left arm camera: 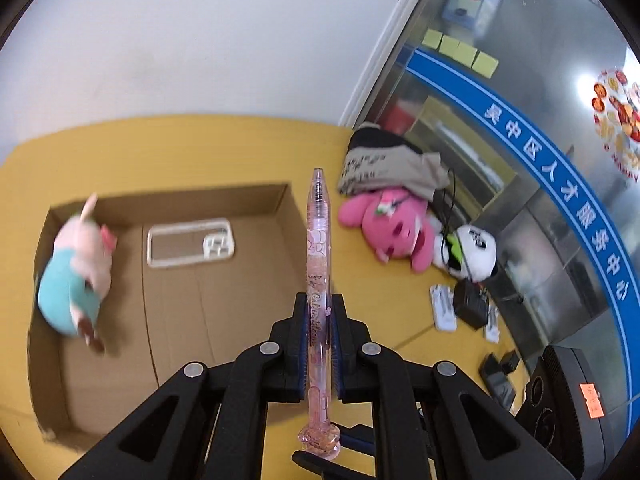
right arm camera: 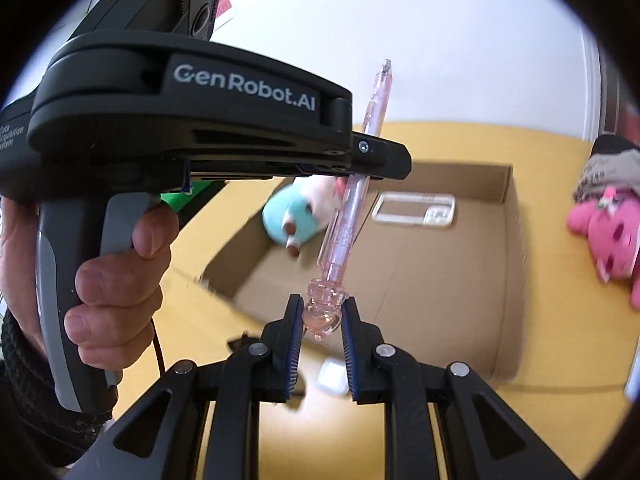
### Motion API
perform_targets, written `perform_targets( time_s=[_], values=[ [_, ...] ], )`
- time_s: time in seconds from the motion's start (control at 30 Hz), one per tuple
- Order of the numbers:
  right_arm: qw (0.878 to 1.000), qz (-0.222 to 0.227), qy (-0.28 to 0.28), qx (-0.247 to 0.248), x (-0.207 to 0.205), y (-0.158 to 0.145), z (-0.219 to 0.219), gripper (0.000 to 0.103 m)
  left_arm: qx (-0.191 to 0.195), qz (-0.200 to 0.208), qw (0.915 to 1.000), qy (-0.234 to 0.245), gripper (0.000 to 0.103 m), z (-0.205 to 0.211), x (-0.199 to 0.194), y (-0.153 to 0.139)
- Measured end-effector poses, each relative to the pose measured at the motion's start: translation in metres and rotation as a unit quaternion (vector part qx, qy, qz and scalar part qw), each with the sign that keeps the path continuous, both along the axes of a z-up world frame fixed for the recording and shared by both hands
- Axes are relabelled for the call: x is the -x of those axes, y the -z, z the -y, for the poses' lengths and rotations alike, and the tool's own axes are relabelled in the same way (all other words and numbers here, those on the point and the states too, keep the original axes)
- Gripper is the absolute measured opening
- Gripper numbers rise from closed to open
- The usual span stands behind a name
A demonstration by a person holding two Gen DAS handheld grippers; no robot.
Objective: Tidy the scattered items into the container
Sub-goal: 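Lift the pink pen with the right gripper and carry it over the box, then open the right gripper to drop the pink pen into the box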
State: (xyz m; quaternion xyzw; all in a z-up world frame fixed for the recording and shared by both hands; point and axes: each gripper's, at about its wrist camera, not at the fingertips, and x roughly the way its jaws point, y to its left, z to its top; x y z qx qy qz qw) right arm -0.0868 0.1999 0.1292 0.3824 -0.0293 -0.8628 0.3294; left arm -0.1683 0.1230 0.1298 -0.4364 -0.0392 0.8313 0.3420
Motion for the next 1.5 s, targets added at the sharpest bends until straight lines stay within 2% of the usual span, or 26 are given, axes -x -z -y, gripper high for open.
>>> perform_targets(
  time_s=[0.17,0.33,0.47,0.63,0.83,1.1,1.17,1.3,1.4,1.43,1.5],
  values=[
    [1.0,0.014,0.012,-0.006,0.038,-0.017,-0.008,0.018,0.003,0.005,0.9999,0.014,0.009,-0.026,0.04,-0.012],
    [0.998,0.053,0.025,-0.026,0.087,-0.007,-0.015,0.018,-0.001,0.041,0.999,0.021,0.009,-0.047,0.087,0.011],
    [0.994,0.093,0.041,-0.046,0.118,0.018,-0.017,0.018,0.003,0.075,0.997,0.019,0.009,-0.06,0.119,0.044],
    [0.987,0.138,0.054,-0.068,0.146,0.058,-0.019,0.018,0.006,0.127,0.9917,0.017,0.009,-0.074,0.153,0.1],
    [0.973,0.197,0.072,-0.097,0.179,0.109,-0.018,0.018,0.013,0.201,0.9793,0.014,0.009,-0.091,0.187,0.171],
    [0.955,0.234,0.084,-0.159,0.199,0.153,-0.003,0.018,0.03,0.258,0.9657,0.001,0.01,-0.098,0.205,0.234],
    [0.952,0.236,0.085,-0.173,0.2,0.159,0.003,0.018,0.024,0.26,0.9653,0.005,0.009,-0.099,0.206,0.236],
    [0.949,0.237,0.089,-0.189,0.203,0.166,0.008,0.018,0.044,0.244,0.9686,0.013,0.009,-0.106,0.203,0.234],
    [0.95,0.232,0.088,-0.19,0.201,0.168,0.008,0.018,0.044,0.244,0.9686,0.008,0.01,-0.105,0.202,0.233],
    [0.95,0.231,0.088,-0.19,0.2,0.168,0.007,0.018,0.044,0.244,0.9688,0.008,0.013,-0.105,0.201,0.232],
    [0.952,0.224,0.094,-0.187,0.198,0.166,0.004,0.019,0.045,0.241,0.9693,0.008,0.03,-0.103,0.198,0.227]
  ],
)
